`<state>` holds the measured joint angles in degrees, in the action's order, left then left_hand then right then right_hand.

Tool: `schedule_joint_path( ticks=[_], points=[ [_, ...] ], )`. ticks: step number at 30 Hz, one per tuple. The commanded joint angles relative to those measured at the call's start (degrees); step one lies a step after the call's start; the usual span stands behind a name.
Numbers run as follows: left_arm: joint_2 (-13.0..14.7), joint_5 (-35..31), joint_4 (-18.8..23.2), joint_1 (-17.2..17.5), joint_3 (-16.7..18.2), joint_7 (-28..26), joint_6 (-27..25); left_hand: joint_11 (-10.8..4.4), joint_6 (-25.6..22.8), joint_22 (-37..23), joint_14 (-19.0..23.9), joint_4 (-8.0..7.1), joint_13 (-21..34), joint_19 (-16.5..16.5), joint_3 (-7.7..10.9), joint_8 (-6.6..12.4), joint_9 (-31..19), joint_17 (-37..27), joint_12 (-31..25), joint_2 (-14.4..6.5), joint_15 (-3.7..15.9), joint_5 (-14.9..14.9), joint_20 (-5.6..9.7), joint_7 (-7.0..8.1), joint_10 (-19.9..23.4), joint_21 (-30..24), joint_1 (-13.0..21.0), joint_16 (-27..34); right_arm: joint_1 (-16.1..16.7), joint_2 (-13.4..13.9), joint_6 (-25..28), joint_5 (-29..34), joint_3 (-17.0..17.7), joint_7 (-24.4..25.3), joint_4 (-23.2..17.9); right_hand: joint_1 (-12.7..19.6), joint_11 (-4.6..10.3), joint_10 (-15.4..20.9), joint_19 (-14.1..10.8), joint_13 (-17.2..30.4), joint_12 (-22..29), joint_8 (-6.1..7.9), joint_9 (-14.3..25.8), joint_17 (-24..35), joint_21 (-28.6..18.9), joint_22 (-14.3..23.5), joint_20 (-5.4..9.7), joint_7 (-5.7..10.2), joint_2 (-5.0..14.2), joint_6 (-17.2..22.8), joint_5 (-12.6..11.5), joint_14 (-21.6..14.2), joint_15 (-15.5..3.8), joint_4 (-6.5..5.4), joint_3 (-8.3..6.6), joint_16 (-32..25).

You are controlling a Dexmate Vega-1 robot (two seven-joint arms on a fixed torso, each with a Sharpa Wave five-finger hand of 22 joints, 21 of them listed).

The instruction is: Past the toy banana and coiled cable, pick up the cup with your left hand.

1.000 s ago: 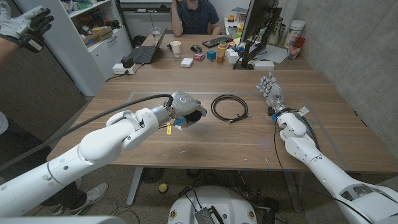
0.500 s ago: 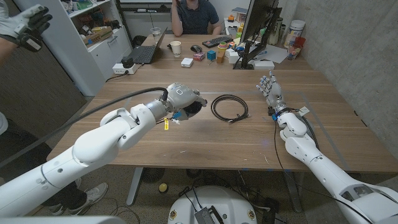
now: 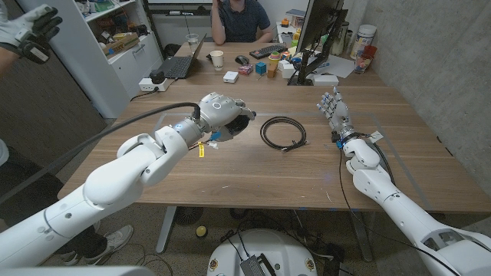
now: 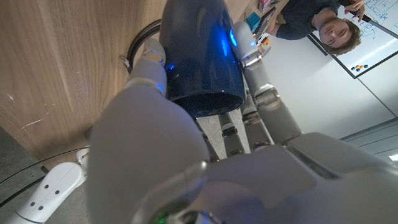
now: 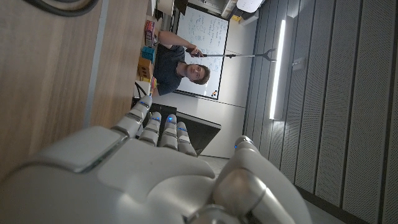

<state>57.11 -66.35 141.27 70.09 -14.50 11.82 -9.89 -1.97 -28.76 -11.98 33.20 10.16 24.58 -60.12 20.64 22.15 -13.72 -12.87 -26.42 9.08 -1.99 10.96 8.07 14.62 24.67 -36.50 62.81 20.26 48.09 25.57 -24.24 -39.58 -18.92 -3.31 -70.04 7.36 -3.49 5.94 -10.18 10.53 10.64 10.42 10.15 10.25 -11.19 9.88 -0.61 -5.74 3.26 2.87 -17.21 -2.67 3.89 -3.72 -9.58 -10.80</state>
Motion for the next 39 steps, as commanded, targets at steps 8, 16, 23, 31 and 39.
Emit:
schedule_joint_path(
  ticks=[8,16,23,31,39],
  points=[
    [-0.7,-0.3,1.5,3.2,3.0,-1.3,-0.4,-2.64,-17.7,0.0,5.1,-1.55,0.4,0.4,3.42,-0.13,-0.4,-0.1,0.2,-16.4,11.49,0.2,-0.21,-17.93,2.6,-0.9,12.7,-0.2,1.0,0.5,0.0,0.2,0.2,0.8,-1.9,0.3,-0.12,0.7,0.4,0.2,0.5,0.55,0.1,0.1,-0.1,0.2,-0.02,0.05,0.23,0.5,-0.5,-0.1,0.27,0.19,-0.07,-0.1],
    [-1.1,-0.9,2.2,4.4,4.3,-1.8,-0.6,-2.55,-17.4,0.1,5.2,-1.62,0.5,0.5,3.56,-0.44,-0.4,-0.1,0.3,-16.5,11.51,0.2,-0.25,-17.78,2.6,-1.2,12.4,-0.3,1.2,0.6,-0.2,0.3,0.2,0.9,-2.3,0.4,-0.13,0.7,0.4,0.2,0.5,0.54,0.1,0.1,-0.1,0.2,-0.01,0.07,0.18,0.5,-0.6,-0.1,0.27,0.25,-0.02,-0.1],
    [-1.7,-1.0,2.7,5.2,5.3,-2.2,-0.6,-2.7,-17.1,0.1,5.3,-1.71,0.6,0.7,3.65,-0.71,-0.4,-0.1,0.4,-16.6,11.5,0.2,-0.28,-17.46,2.7,-1.4,12.1,-0.5,1.6,0.7,-0.1,0.3,0.3,1.1,-2.9,0.4,-0.12,0.7,0.4,0.2,0.5,0.52,0.1,0.1,-0.1,0.2,0.0,0.05,0.14,0.5,-0.6,-0.1,0.25,0.29,0.02,-0.1],
    [-2.6,-1.7,3.7,6.6,6.9,-2.7,-1.0,-3.05,-17.2,0.2,5.5,-1.86,0.8,0.8,3.75,-0.86,-0.5,-0.1,0.4,-16.6,11.54,0.2,-0.32,-17.31,3.1,-1.8,11.5,-0.6,1.9,0.9,-0.1,0.3,0.4,1.2,-3.5,0.4,-0.14,0.6,0.4,0.2,0.5,0.5,0.1,0.1,-0.1,0.2,-0.03,0.15,0.08,0.5,-0.7,-0.1,0.25,0.33,0.09,-0.1],
    [-3.6,-1.9,4.4,8.2,8.5,-3.4,-0.7,-3.13,-17.3,0.3,5.8,-1.94,0.9,0.9,3.85,-0.96,-0.6,-0.1,0.5,-16.7,11.66,0.1,-0.34,-17.34,3.3,-2.1,11.1,-0.7,2.2,1.0,0.1,0.2,0.4,1.5,-4.3,0.4,-0.01,0.5,0.4,0.2,0.4,0.47,0.1,0.1,-0.1,0.2,-0.02,0.22,0.05,0.4,-0.8,-0.1,0.21,0.33,0.16,-0.1]
  ],
)
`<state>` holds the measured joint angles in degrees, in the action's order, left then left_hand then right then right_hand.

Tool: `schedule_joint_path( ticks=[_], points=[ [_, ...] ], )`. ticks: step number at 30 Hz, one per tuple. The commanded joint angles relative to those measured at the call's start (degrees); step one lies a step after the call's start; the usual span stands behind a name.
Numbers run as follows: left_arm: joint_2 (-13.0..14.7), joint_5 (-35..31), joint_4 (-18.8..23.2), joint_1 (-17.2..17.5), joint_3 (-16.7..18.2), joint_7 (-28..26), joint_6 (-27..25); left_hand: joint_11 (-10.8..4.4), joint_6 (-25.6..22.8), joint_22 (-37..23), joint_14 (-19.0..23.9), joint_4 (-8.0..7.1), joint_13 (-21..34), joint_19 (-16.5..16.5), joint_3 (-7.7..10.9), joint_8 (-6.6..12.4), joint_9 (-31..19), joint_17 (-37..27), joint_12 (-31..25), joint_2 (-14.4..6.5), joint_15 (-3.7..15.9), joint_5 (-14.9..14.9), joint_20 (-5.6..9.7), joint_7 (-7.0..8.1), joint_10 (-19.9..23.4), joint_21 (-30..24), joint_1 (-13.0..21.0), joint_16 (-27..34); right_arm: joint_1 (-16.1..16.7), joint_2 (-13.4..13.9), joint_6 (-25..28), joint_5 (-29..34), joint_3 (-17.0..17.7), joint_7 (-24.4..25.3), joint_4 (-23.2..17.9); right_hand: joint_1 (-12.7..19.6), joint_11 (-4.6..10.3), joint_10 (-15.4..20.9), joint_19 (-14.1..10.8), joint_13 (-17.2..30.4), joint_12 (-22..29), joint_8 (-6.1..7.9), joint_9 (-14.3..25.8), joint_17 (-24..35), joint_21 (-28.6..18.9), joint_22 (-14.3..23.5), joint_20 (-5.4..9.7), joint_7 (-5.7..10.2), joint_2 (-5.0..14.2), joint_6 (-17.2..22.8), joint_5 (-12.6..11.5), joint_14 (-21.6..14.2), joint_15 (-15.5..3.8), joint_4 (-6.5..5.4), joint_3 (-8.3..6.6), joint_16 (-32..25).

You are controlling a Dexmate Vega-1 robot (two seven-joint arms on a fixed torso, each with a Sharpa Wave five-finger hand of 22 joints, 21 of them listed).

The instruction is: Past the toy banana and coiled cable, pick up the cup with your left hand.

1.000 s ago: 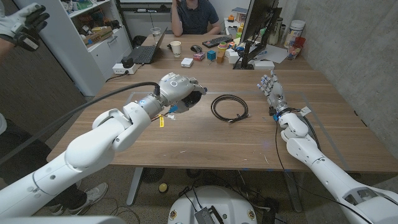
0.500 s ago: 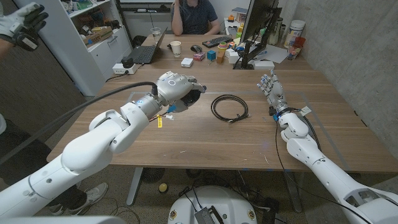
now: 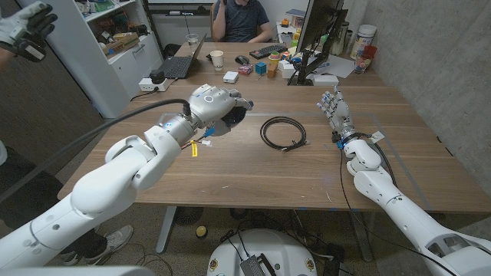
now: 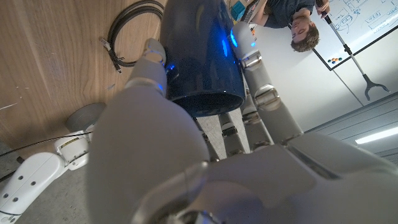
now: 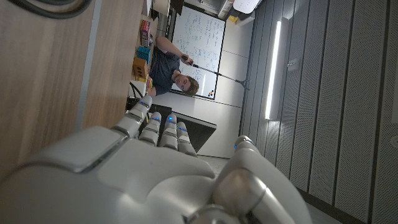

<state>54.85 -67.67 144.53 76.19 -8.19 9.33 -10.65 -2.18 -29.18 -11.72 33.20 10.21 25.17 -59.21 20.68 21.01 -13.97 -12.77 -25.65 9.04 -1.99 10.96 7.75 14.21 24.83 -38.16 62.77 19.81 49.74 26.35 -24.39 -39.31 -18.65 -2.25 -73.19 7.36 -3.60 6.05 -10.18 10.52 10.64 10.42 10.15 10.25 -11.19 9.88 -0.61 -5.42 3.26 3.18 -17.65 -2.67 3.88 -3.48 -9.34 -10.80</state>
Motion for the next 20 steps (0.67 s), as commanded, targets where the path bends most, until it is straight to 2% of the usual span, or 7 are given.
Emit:
schedule_joint_path(
  ticks=[1,20],
  points=[
    [-1.4,-0.4,1.1,2.2,2.4,-0.9,0.1,-2.87,-16.9,0.0,5.8,-1.99,0.3,0.1,3.83,0.2,-0.3,-0.2,-0.3,-16.7,11.65,0.1,-0.02,-16.95,3.2,-0.5,11.1,-0.2,0.6,0.3,0.4,-0.1,0.2,0.5,-1.3,0.4,0.06,0.4,0.4,0.2,0.4,0.47,0.1,0.1,-0.1,0.2,-0.02,-0.06,0.05,0.1,-0.3,-0.1,0.23,0.1,-0.07,-0.1],
    [-2.9,-0.8,1.4,4.2,4.1,-0.4,1.2,-3.06,-17.8,0.2,6.5,-2.17,0.7,0.3,4.26,0.17,-0.6,-0.3,-0.2,-17.0,11.78,0.1,0.0,-16.66,4.2,-1.4,10.1,-0.4,1.4,0.6,0.4,0.2,0.1,0.9,-2.4,0.3,0.09,0.3,0.4,0.2,0.3,0.38,0.1,0.2,-0.2,0.2,-0.02,0.03,0.08,-0.1,-0.5,-0.2,0.15,0.06,0.09,-0.1]
  ],
)
